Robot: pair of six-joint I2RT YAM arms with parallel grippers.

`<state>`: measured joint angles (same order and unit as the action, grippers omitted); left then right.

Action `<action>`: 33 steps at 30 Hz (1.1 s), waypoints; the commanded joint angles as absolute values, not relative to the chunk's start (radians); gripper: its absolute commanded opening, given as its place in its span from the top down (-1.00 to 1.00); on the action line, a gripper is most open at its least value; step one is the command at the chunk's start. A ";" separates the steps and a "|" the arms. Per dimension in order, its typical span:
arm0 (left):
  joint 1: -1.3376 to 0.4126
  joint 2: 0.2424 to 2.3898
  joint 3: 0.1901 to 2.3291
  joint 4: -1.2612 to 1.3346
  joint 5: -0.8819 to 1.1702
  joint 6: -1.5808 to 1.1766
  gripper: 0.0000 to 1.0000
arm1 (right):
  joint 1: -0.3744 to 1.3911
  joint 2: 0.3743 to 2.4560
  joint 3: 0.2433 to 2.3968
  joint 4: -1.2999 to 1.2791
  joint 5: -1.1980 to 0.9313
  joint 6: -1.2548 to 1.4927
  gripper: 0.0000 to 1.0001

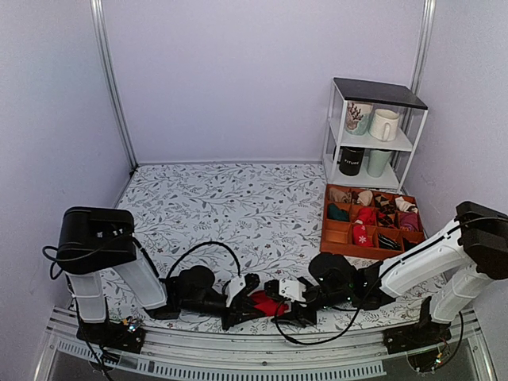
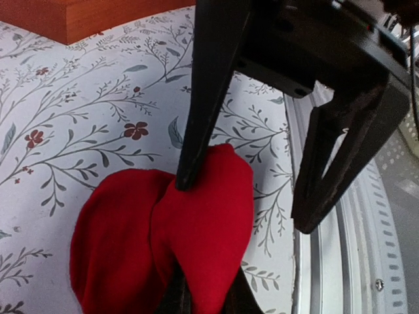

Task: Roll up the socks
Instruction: Roll the sock at the center of the board.

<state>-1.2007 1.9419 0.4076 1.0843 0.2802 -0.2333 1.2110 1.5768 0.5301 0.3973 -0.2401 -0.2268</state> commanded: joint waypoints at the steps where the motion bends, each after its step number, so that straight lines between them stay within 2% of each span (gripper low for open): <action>1: -1.204 2.025 0.362 0.831 0.337 -0.262 1.00 | 1.216 1.613 0.554 0.419 -0.210 -0.240 -0.12; 5: -1.201 2.025 0.362 0.839 0.343 -0.262 1.00 | 1.217 1.621 0.557 0.407 -0.210 -0.223 0.09; 12: -1.199 2.017 0.354 0.857 0.357 -0.262 1.00 | 1.216 1.688 0.584 0.356 -0.210 -0.191 0.29; 16: -1.195 2.012 0.350 0.865 0.357 -0.264 0.99 | 1.216 1.708 0.595 0.322 -0.217 -0.163 0.52; 18: -1.195 1.993 0.340 0.881 0.327 -0.258 0.66 | 1.213 1.714 0.612 0.276 -0.251 -0.143 0.62; 21: -1.197 1.878 0.306 0.903 0.254 -0.197 0.20 | 1.184 1.730 0.665 0.170 -0.327 -0.096 0.65; 22: -1.199 1.829 0.296 0.895 0.220 -0.170 0.11 | 1.173 1.735 0.684 0.134 -0.347 -0.084 0.65; 28: -1.224 1.566 0.280 0.809 0.096 0.021 -0.04 | 1.119 1.803 0.807 -0.101 -0.482 -0.007 0.64; 33: -1.226 1.561 0.310 0.792 0.093 0.097 -0.05 | 1.110 1.871 0.866 -0.212 -0.509 0.058 0.63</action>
<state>-1.2152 1.5436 0.2844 0.8516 0.1272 -0.0090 1.1114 1.7824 0.8543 0.0174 -0.4702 -0.0132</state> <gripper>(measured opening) 0.525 0.186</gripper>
